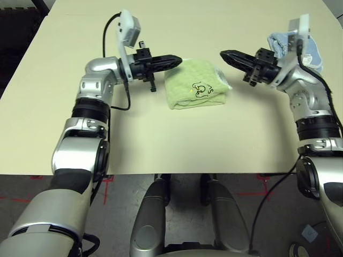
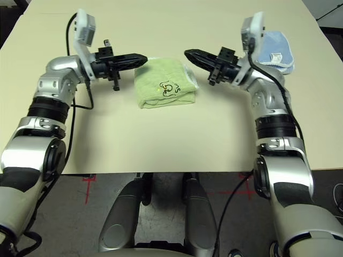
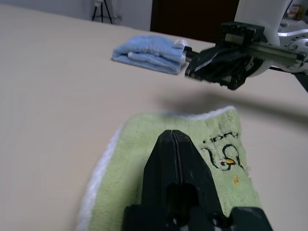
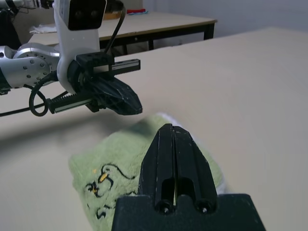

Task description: Fold the towel and set it aside.

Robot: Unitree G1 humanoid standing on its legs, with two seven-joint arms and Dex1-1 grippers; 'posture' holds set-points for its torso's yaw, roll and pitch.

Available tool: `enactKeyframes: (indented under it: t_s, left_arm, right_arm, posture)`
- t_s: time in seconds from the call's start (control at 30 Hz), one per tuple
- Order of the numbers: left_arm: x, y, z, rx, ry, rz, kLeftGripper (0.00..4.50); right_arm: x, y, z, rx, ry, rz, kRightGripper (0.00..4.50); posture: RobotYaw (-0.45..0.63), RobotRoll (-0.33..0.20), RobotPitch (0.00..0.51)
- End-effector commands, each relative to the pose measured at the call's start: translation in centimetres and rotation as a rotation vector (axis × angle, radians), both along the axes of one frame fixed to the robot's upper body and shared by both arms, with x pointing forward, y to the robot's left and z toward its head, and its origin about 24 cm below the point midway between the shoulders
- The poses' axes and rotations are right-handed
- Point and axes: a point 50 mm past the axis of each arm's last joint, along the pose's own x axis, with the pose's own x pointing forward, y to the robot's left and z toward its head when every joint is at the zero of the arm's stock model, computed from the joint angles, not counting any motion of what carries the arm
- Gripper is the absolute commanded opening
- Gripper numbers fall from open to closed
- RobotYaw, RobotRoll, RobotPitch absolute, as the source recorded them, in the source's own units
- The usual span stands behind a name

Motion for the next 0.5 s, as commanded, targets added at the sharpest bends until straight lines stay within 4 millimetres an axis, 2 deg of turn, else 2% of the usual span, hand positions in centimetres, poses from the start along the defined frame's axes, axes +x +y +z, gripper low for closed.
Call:
enactKeyframes:
  t_s: [0.03,0.23,0.5]
  left_arm:
    - [0.1,-1.0,-1.4,0.086,0.031,-0.027,0.06]
    - [-0.1,-0.3,-3.0,0.160,0.070,-0.037,0.06]
    - [-0.2,1.7,-5.0,0.188,0.098,0.022,0.06]
  right_arm:
    - [0.3,0.3,-1.2,-0.046,0.027,-0.010,0.00]
    - [0.2,0.8,-3.0,-0.112,0.071,-0.006,0.00]
    - [0.1,0.6,-8.2,-0.248,0.181,-0.060,0.00]
  posture:
    - [0.07,0.000,0.316]
    - [0.06,0.000,0.313]
    - [0.07,0.000,0.305]
